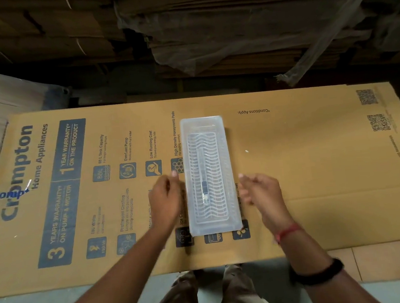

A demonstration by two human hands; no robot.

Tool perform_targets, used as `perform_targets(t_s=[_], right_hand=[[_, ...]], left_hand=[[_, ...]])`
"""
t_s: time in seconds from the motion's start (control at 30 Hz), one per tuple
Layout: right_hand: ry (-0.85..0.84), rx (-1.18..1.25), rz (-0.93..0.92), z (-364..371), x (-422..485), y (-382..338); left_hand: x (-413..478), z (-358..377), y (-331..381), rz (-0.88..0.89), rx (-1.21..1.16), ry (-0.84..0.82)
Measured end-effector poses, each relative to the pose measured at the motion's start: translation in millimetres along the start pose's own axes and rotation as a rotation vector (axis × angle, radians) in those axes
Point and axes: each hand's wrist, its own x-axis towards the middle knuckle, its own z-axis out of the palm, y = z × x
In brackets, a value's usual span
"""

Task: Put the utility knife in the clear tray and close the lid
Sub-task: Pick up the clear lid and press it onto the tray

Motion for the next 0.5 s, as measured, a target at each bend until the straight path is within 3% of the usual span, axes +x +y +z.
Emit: perform_targets(t_s=[0.23, 0.5], right_hand=[[0.061, 0.078, -0.115, 49, 94, -77], [0.112, 0.136, -0.037, 74, 137, -86]], left_hand=[[122, 23, 68, -0.086, -0.047, 0.018], [150, 36, 77, -0.289, -0.158, -0.036]])
